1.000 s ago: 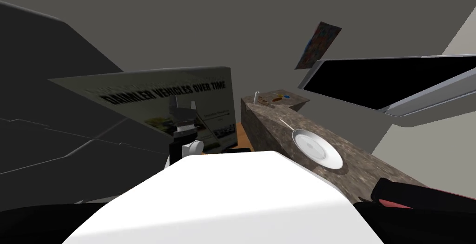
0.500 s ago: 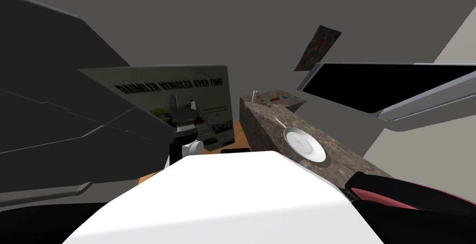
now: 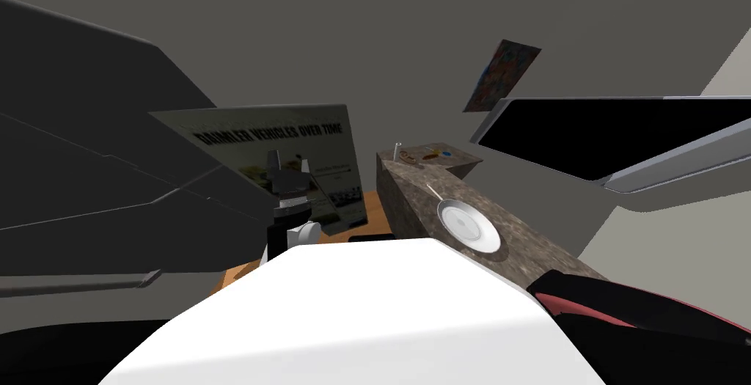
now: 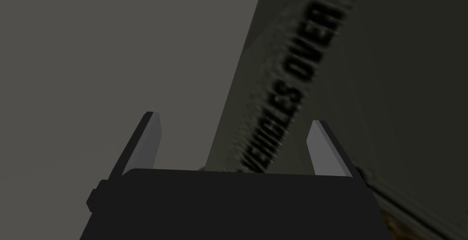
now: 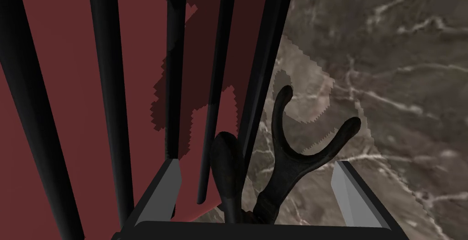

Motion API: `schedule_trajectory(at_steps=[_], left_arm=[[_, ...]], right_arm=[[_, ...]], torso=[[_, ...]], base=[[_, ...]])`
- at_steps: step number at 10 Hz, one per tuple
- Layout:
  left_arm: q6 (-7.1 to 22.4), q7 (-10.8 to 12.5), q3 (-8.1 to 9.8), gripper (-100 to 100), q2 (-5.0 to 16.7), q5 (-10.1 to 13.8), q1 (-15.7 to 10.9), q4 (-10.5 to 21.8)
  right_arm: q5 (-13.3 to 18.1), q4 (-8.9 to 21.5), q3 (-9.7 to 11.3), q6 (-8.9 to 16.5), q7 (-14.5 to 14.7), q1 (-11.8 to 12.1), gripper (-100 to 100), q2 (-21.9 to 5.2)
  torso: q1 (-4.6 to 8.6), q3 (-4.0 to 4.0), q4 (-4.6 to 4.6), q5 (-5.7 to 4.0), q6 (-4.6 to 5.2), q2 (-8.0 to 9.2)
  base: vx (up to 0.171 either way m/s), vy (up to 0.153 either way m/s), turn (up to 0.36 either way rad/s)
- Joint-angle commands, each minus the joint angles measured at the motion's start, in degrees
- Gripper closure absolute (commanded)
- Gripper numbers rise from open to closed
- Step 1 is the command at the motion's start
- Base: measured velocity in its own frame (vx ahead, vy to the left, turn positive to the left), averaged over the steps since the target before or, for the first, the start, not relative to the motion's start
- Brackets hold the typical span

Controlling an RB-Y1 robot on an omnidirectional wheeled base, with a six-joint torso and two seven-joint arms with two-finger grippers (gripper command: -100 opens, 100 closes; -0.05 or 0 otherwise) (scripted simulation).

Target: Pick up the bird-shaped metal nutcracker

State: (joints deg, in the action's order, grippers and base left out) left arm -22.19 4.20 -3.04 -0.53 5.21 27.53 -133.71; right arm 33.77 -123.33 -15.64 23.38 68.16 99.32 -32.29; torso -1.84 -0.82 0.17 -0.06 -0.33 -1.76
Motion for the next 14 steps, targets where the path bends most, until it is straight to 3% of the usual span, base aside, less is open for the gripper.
schedule_trajectory(at_steps=[1, 7, 8, 9, 13, 14], left_arm=[[0.00, 0.00, 0.00, 0, 0.00, 0.00, 0.00, 0.00], [0.00, 0.00, 0.00, 0, 0.00, 0.00, 0.00, 0.00], [0.00, 0.00, 0.00, 0, 0.00, 0.00, 0.00, 0.00], [0.00, 0.00, 0.01, 0, 0.00, 0.00, 0.01, 0.00], [0.00, 0.00, 0.01, 0, 0.01, 0.00, 0.02, 0.00], [0.00, 0.00, 0.01, 0, 0.01, 0.00, 0.02, 0.00]], right_arm=[[-0.63, 2.02, 0.69, 0.36, -0.62, -1.97, -100, -0.23], [-2.71, 8.93, 2.72, 0.80, -2.90, -8.13, -100, -0.59], [-2.63, 7.93, 2.40, 0.67, -2.68, -7.36, -100, -0.73], [-2.68, 8.05, 2.42, 0.69, -2.76, -7.45, 100, -0.75], [-2.58, 8.11, 1.77, 1.01, -2.76, -7.39, 100, -0.87], [-2.59, 8.11, 1.77, 1.01, -2.79, -7.40, 0, -0.86]], torso=[[0.00, 0.00, 0.00, 0.00, 0.00, 0.00], [1.90, 0.43, 0.23, -0.87, 0.12, 0.62], [2.15, 0.48, 0.25, -0.99, 0.15, 0.70], [2.25, 0.44, 0.24, -1.02, 0.19, 0.62], [2.25, 0.47, 0.31, -1.51, 0.31, 0.60], [2.25, 0.47, 0.30, -1.51, 0.31, 0.60]], base=[[-0.097, -0.007, 0.186], [-0.100, -0.009, 0.151], [-0.035, -0.002, 0.026], [-0.005, 0.001, -0.006], [-0.002, -0.008, 0.007], [0.000, 0.000, 0.000]])
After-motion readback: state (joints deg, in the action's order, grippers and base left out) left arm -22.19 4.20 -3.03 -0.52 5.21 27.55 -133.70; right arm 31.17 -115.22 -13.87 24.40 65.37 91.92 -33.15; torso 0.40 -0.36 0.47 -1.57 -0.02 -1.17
